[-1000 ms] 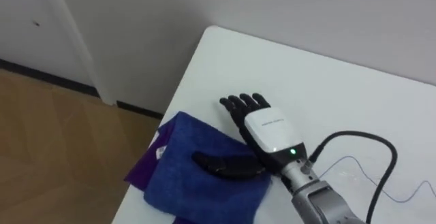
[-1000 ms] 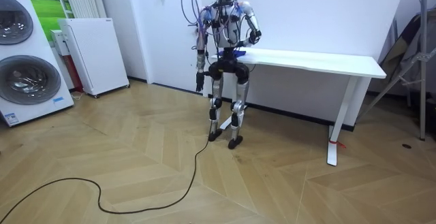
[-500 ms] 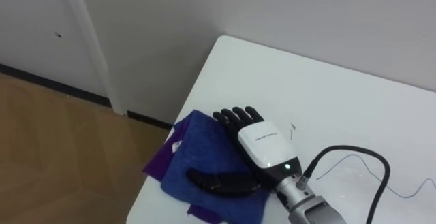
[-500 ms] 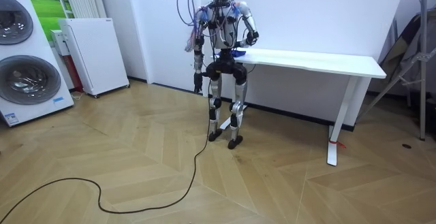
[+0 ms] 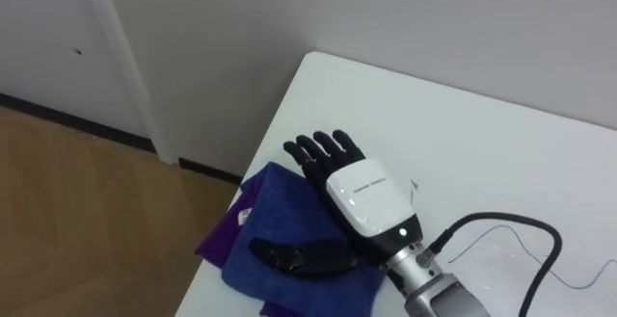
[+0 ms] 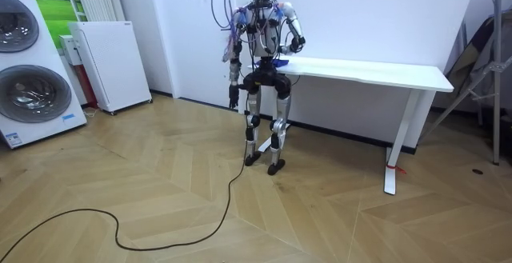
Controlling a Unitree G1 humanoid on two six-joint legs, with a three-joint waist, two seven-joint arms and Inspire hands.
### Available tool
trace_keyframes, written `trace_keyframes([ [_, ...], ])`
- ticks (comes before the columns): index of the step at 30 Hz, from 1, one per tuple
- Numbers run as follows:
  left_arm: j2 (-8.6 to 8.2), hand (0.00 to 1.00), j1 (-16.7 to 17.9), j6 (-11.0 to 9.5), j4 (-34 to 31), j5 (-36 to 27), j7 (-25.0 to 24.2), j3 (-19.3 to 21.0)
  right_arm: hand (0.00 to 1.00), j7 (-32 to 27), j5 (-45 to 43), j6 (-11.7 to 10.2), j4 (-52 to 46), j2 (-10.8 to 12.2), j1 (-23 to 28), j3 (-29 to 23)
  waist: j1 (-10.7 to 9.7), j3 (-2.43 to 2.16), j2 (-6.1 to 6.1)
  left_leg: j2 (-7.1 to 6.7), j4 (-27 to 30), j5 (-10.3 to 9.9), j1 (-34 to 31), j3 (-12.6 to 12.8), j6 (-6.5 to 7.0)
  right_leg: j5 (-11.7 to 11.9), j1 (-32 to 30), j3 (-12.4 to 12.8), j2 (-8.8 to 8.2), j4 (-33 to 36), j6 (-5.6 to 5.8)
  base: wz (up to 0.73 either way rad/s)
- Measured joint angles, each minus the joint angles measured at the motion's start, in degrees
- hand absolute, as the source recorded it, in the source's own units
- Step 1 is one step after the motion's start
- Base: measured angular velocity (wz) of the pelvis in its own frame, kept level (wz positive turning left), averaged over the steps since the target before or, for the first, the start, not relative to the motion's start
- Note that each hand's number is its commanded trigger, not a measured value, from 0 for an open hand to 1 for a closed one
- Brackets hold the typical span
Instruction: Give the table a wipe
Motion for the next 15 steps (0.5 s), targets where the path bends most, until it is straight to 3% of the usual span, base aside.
trace_keyframes([
  [15,-0.06,0.00,-1.6,-0.8,2.7,-0.3,0.1,0.0,0.00,3.9,0.0,-0.5,0.3,0.1,4.0,2.0,0.0,0.20,0.04,0.05,0.1,-0.1,0.0,0.3,0.06,0.0,0.0,-0.1,-0.03,0.0,0.02,0.00],
])
